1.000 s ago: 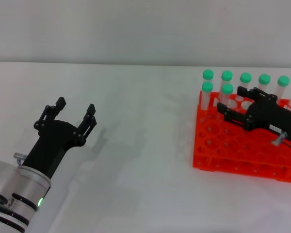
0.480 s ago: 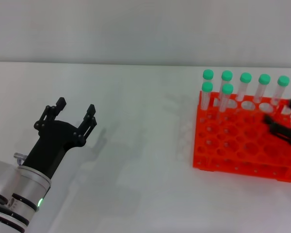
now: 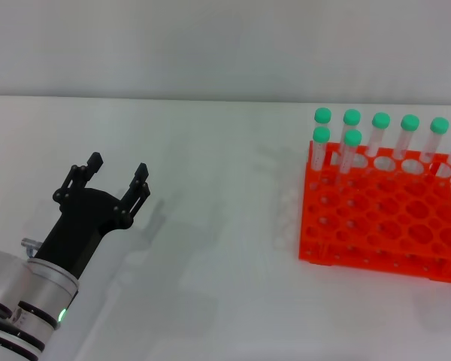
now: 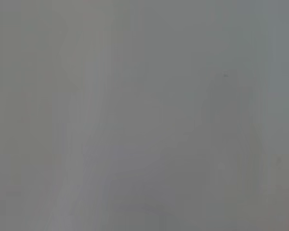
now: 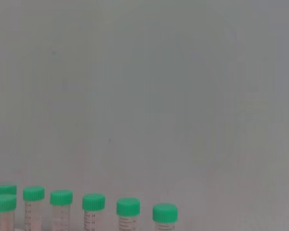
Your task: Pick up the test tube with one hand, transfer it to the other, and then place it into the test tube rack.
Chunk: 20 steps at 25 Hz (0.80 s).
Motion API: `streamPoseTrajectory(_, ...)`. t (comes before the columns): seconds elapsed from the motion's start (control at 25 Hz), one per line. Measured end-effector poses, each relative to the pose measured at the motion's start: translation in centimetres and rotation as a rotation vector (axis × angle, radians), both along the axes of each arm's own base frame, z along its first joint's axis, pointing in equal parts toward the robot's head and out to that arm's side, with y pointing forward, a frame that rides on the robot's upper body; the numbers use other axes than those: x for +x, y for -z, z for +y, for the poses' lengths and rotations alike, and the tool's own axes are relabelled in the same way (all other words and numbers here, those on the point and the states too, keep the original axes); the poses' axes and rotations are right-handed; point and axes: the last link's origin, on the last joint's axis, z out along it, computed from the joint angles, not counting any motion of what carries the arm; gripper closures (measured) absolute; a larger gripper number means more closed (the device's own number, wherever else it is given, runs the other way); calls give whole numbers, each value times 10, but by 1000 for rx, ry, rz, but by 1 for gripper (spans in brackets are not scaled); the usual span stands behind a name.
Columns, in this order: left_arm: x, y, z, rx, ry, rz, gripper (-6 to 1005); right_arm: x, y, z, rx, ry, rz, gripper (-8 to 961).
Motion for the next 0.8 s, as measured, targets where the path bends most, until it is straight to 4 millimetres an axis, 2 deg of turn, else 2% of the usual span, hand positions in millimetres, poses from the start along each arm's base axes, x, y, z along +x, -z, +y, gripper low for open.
streamPoseTrajectory(0.4,1,2,-3,-5,0,-6,237,1,0,0,10,11,8,101)
streamPoseTrajectory(0.8,-3,-2,-11,23,-1,-24,237,12,-5,-11,91,82,87,101)
